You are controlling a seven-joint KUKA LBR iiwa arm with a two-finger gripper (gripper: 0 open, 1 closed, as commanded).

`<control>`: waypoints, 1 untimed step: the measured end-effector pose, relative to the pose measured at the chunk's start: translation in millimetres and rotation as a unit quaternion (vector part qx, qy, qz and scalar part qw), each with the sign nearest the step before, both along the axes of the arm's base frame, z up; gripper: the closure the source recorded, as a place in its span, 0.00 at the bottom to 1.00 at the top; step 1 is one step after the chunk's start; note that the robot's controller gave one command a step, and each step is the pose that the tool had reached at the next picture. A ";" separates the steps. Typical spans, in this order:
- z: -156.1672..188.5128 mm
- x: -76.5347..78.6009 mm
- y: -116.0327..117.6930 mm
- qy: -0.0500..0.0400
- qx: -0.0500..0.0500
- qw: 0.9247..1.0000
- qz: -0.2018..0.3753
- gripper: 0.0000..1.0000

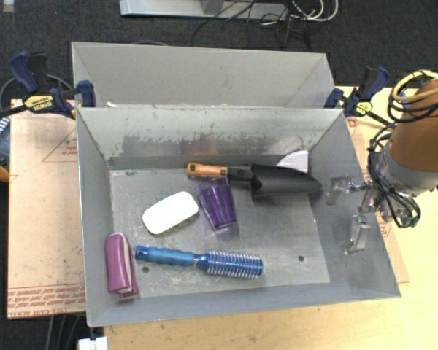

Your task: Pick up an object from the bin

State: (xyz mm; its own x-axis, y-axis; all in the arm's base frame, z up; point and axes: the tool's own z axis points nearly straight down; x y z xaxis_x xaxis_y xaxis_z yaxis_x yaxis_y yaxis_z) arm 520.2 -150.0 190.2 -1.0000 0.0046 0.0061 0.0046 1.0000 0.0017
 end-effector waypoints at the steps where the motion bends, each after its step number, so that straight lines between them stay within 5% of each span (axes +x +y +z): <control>1: 4.5 1.9 0.9 -0.004 -0.001 1.000 0.002 0.00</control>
Offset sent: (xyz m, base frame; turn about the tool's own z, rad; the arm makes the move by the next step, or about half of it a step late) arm 0.0707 0.0455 -0.0995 0.0399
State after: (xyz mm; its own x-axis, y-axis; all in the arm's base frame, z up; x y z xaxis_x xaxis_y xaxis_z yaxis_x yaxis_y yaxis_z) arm 522.1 -149.1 194.7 -1.0000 0.0000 -0.0016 0.0000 1.0000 0.0002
